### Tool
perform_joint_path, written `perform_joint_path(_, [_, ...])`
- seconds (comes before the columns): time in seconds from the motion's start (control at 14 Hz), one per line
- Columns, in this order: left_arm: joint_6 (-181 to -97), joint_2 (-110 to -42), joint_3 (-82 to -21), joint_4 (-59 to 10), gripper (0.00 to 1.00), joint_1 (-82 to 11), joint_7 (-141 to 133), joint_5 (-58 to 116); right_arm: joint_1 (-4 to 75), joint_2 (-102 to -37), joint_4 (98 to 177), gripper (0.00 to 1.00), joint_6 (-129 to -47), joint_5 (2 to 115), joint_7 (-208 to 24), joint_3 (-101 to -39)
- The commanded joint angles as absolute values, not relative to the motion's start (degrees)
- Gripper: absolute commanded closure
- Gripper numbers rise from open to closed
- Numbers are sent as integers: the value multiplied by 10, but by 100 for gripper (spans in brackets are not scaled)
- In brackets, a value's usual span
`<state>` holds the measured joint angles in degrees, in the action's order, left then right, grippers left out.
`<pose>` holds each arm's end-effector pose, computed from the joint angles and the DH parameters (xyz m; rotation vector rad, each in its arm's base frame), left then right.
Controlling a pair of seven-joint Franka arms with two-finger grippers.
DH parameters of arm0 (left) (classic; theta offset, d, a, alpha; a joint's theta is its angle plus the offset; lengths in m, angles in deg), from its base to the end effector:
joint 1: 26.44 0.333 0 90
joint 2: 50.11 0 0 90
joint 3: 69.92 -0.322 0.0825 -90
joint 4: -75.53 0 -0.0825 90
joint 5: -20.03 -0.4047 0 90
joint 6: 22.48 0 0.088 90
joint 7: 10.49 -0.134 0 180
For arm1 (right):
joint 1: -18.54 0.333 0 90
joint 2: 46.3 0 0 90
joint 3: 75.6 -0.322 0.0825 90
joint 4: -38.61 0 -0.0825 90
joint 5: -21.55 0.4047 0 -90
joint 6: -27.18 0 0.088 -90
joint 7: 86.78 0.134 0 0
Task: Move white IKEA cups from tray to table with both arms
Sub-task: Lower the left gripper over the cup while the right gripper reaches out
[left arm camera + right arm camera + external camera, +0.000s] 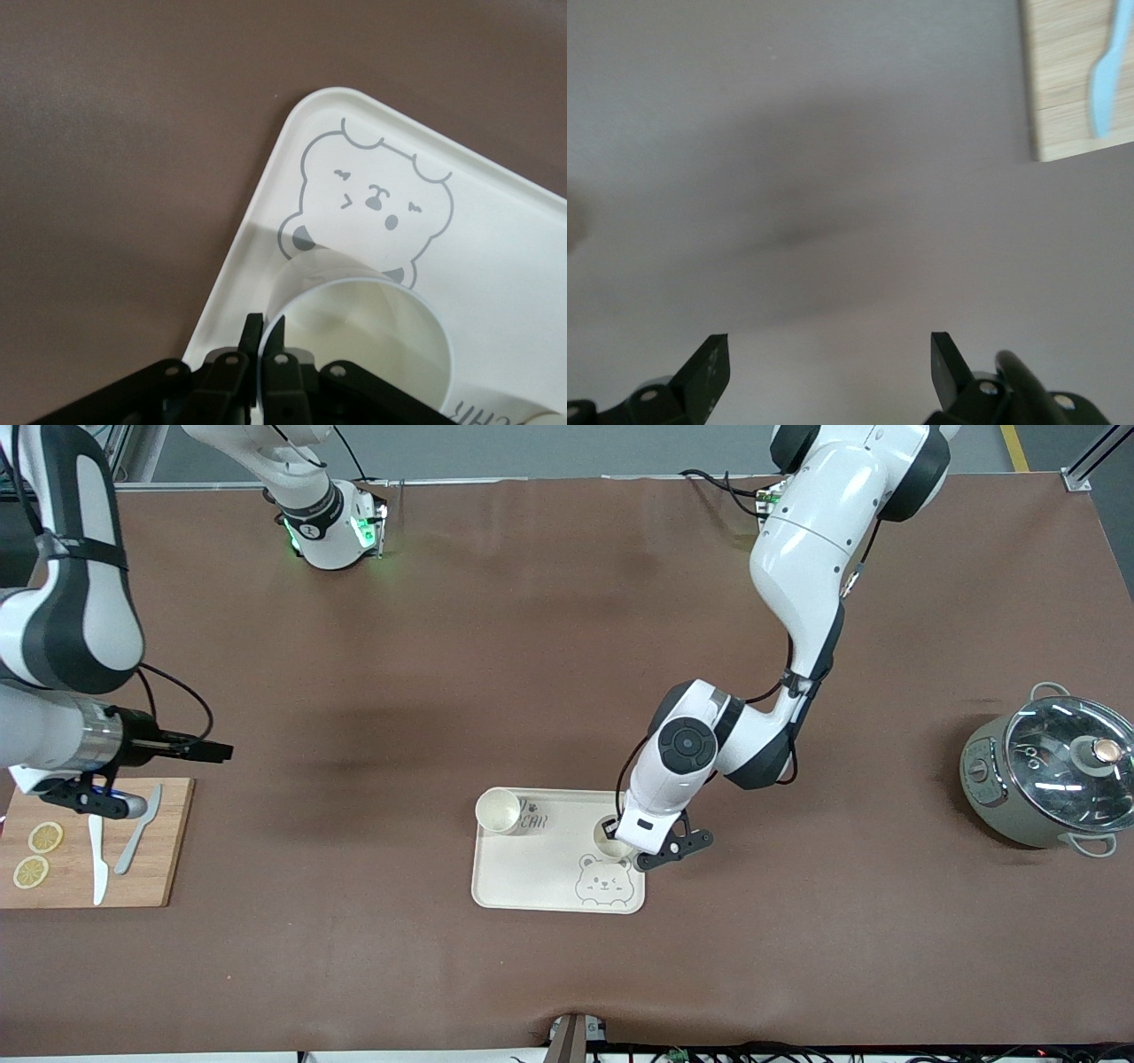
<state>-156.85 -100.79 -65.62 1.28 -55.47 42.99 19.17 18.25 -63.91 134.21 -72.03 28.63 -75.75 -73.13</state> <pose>0.6672 -0.4220 0.1927 2.9395 0.5567 0.1365 0.6338 -0.0141 0.3808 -3.0014 0.4153 0.3819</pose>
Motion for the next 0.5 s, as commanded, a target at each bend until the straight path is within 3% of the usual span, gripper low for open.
perform_joint_path(0.0, [-1563, -1000, -660, 23, 100, -553, 429, 192, 194, -633, 1374, 0, -763, 317, -726, -730])
perform_joint_path(0.43, [-1454, -937, -666, 6, 100, -513, 385, 190, 272, -667, 1375, 0, -810, 317, -569, -730])
